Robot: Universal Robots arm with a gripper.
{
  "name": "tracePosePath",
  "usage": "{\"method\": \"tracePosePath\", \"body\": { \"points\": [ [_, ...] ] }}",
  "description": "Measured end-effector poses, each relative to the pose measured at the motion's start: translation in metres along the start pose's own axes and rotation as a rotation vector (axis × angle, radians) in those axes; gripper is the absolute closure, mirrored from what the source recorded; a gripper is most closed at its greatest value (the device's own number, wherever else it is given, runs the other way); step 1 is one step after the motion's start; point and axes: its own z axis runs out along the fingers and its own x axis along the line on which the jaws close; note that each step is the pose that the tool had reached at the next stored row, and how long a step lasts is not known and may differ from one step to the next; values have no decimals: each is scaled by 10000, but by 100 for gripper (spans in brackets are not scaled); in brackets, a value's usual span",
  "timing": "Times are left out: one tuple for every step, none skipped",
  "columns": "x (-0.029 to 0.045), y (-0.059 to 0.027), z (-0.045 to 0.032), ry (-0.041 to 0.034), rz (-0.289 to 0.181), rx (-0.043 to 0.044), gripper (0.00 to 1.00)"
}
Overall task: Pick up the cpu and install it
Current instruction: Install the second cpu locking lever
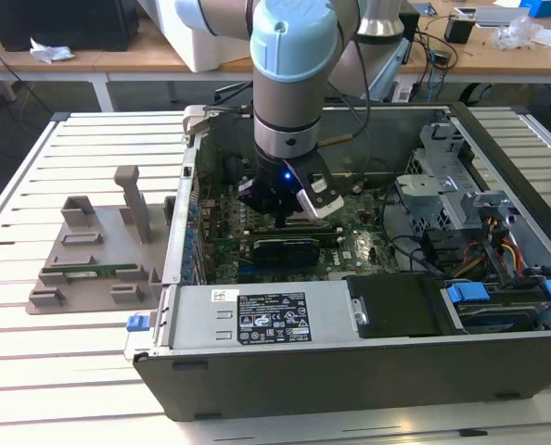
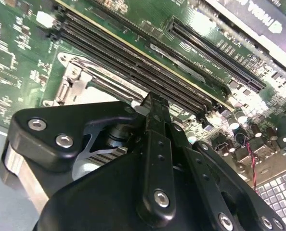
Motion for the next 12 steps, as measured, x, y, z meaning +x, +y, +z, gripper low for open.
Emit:
{"method": "tracePosePath", "body": {
  "points": [
    [9, -1, 7, 5, -37, -20, 89],
    [22, -1, 16, 13, -97, -53, 89],
    [36, -2, 21, 20, -136, -73, 89],
    [50, -2, 26, 25, -169, -86, 89],
    [85, -4, 37, 40, -261, -116, 89],
    [93, -4, 42, 46, -294, -123, 89],
    [99, -5, 46, 52, -328, -127, 89],
    [104, -6, 52, 60, -371, -132, 89],
    [108, -6, 57, 64, -399, -136, 89],
    [126, -8, 73, 71, -438, -140, 89],
    [128, -9, 78, 74, -457, -141, 89],
    [128, -8, 82, 77, -476, -141, 89]
  ]
}}
